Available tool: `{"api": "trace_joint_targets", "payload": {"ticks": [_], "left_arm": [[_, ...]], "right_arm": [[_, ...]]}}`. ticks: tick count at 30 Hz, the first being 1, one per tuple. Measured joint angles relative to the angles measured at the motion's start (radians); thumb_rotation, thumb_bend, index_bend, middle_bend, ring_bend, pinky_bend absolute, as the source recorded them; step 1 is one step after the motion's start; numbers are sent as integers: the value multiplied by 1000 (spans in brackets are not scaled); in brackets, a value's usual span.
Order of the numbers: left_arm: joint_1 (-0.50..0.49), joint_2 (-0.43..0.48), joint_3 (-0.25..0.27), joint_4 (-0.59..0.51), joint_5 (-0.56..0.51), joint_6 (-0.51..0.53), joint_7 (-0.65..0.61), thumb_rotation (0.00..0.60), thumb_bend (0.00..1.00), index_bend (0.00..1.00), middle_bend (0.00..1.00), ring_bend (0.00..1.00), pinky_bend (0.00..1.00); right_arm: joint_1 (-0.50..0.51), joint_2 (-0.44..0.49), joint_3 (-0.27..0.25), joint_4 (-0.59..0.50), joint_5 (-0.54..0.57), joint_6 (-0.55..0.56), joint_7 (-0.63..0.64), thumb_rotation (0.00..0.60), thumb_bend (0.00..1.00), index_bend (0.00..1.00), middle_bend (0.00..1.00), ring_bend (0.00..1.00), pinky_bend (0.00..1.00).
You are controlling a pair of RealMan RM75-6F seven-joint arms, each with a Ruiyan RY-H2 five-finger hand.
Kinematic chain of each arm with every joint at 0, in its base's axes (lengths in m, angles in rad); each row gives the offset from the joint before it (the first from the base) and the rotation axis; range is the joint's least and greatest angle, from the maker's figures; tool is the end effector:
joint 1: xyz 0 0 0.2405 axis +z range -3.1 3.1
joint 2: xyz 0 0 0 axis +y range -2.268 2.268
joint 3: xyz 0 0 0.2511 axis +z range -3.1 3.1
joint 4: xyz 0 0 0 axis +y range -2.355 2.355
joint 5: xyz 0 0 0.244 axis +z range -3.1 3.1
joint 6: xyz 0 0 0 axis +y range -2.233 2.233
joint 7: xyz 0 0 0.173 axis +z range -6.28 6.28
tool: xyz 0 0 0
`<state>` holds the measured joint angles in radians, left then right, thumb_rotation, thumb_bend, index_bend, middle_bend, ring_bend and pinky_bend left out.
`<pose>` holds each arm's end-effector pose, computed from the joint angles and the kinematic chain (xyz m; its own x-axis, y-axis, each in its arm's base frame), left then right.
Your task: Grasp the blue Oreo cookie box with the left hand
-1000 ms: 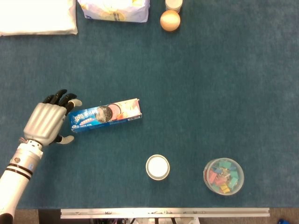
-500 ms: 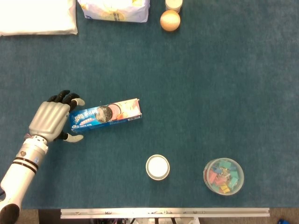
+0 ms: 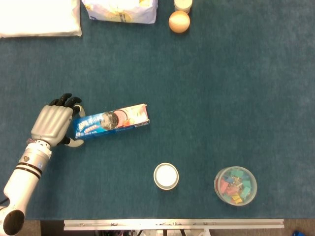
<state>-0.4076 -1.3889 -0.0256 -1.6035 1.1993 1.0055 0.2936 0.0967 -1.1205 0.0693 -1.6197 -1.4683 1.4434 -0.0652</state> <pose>-0.2628 0.2711 -0.0356 0.4113 0.4344 0.8013 0.9110 -0.1663 -0.3774 -0.3209 -0.2208 0.1230 0.4415 -0.0213 0.8970 -0.8971 0.0082 0.4418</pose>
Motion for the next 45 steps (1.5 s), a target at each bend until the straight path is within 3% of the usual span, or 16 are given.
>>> {"api": "trace_joint_targets", "payload": {"ticks": [5,12,18,28,30,37,41,45], "left_arm": [[2,-2,3,9,13,-1,-51,599,54,501,230,114,200],[3,-4,15,26,32,-2,-77,598,55,354,228,119,200],[-1,0,23,17,36,-8,-75,598,55,315,229,119,200],[1,-22,20,33,48,12,-96,600,54,591,238,134,205],[5,-30,19,41,57,24,-104,600,54,601,241,137,205],[11,-33,21,48,80,35,-144,594,40,401,244,142,205],[15,-35,20,53,112,48,-199,527,6,375,248,148,206],[16,-39,22,70,130,54,-216,529,5,376,250,150,205]], "right_arm": [[0,0,0,0,0,1,0,600,0,563,489,297,347],[0,1,1,1,1,1,1,600,0,563,489,297,347],[0,0,1,1,1,0,0,600,0,563,489,297,347],[0,0,2,1,2,0,1,600,0,564,489,297,347],[0,0,2,2,2,0,2,600,0,563,489,297,347],[1,0,2,2,3,-1,1,600,0,563,489,297,347],[1,0,1,2,2,-3,1,600,0,563,489,297,347],[1,0,1,1,2,-3,1,600,0,563,489,297,347]]}}
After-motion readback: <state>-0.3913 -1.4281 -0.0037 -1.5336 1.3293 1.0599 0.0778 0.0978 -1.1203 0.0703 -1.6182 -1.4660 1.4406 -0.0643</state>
